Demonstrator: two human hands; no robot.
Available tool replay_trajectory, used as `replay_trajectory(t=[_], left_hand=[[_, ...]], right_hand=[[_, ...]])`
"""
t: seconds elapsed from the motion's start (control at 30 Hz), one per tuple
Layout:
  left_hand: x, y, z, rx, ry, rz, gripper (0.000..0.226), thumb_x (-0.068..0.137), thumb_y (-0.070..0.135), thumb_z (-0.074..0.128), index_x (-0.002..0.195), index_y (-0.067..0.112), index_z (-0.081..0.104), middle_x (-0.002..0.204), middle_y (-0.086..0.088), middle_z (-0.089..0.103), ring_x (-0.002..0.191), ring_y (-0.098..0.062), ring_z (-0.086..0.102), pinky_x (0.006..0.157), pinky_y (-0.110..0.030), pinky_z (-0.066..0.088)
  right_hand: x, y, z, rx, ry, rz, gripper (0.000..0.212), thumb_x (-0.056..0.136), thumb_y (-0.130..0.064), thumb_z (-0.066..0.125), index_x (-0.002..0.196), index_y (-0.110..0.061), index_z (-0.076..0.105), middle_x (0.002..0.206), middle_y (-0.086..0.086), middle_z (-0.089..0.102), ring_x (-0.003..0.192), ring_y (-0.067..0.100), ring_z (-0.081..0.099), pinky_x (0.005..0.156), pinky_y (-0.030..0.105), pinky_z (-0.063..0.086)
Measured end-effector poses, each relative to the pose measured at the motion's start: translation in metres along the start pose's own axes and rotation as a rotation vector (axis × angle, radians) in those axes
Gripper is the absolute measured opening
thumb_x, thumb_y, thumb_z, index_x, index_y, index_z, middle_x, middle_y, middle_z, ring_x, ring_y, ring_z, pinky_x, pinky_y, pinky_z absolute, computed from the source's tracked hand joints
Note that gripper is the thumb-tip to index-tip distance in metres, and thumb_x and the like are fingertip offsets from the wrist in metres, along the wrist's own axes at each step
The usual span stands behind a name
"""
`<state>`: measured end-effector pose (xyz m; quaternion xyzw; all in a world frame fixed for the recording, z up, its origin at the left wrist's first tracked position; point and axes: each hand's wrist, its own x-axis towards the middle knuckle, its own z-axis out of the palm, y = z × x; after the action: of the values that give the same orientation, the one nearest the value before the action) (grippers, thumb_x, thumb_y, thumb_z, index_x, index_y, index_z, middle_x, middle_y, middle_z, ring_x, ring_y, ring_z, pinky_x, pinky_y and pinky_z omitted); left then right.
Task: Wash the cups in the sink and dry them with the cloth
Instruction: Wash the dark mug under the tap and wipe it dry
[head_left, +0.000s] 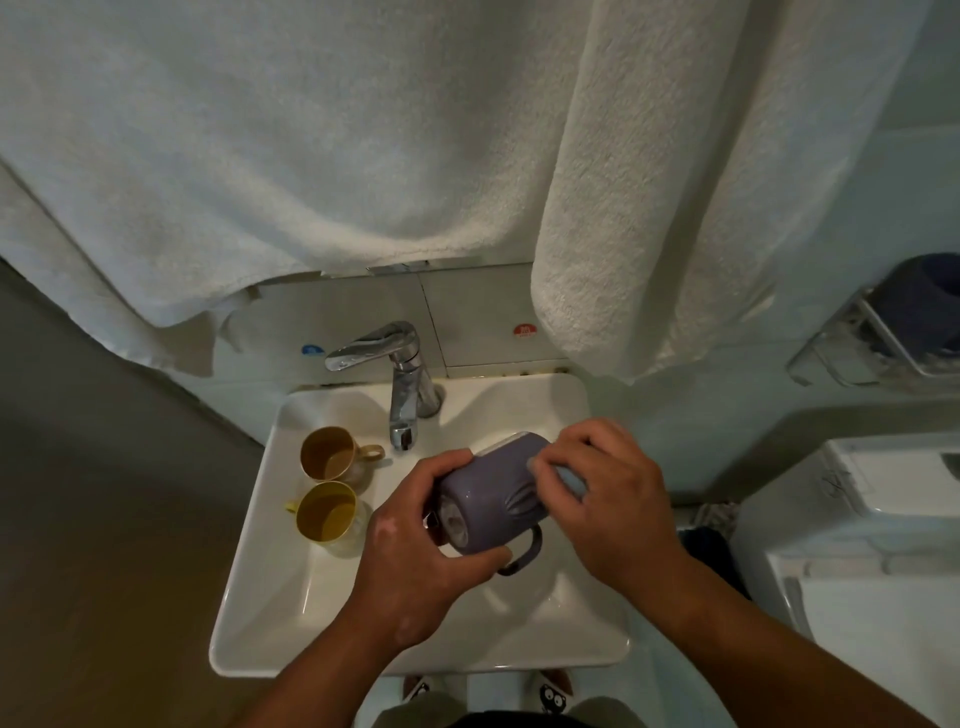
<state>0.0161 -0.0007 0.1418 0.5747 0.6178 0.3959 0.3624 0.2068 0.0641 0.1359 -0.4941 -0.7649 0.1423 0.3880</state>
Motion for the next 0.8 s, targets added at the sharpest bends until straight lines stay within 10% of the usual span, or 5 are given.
replay_trajectory(t=[0.63,0.8], left_hand=[[0.006,-0.003,-0.003,0.021,-0.015,0.007,0.089,0.056,0.016,0.099,0.128,0.043,0.053,0.122,0.032,0.057,0.113,-0.001,0.061,0.078,-0.019,0.058],[0.007,-0.009,0.0,-0.02,-0.046,-0.066,0.087,0.058,0.021,0.098,0.128,0.048,0.054,0.12,0.028,0.059,0.107,-0.004,0.064,0.078,-0.027,0.061]], right_hand=[[-0.006,-0.003,0.002,0.102,-0.08,-0.044,0.015,0.091,-0.031,0.062,0.091,-0.018,0.071,0.098,-0.006,0.057,0.089,0.006,0.053,0.08,0.007,0.041],[0.019,0.017,-0.008,0.326,0.074,0.495,0.012,0.094,-0.029,0.068,0.087,-0.038,0.064,0.094,-0.016,0.066,0.09,0.006,0.064,0.077,0.01,0.047]])
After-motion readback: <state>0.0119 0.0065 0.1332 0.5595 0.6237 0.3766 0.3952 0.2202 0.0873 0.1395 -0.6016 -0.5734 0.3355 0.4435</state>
